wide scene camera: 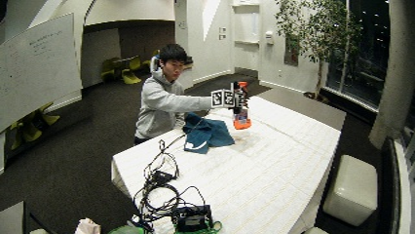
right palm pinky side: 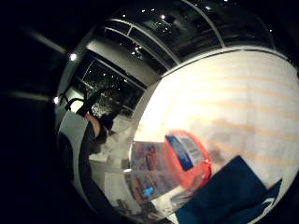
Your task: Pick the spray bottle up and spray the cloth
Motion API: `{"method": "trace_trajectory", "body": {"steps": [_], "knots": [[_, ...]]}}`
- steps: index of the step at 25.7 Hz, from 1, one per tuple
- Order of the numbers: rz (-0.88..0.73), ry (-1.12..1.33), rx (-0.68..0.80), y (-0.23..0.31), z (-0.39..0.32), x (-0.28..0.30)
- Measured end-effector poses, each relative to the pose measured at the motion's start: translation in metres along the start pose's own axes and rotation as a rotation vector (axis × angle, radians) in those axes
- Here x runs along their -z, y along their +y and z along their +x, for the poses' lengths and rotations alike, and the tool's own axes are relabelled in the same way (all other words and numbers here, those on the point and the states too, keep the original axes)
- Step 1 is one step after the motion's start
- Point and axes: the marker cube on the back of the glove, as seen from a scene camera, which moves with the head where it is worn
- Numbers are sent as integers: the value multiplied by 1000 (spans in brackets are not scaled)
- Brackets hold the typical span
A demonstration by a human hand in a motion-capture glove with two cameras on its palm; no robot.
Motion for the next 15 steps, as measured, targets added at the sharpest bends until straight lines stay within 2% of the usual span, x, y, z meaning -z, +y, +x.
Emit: {"method": "trace_trajectory", "body": {"steps": [6, 15], "knots": [[-13, -35, -52, -14, 26, -21], [-118, -54, -67, -16, 52, -37]]}}
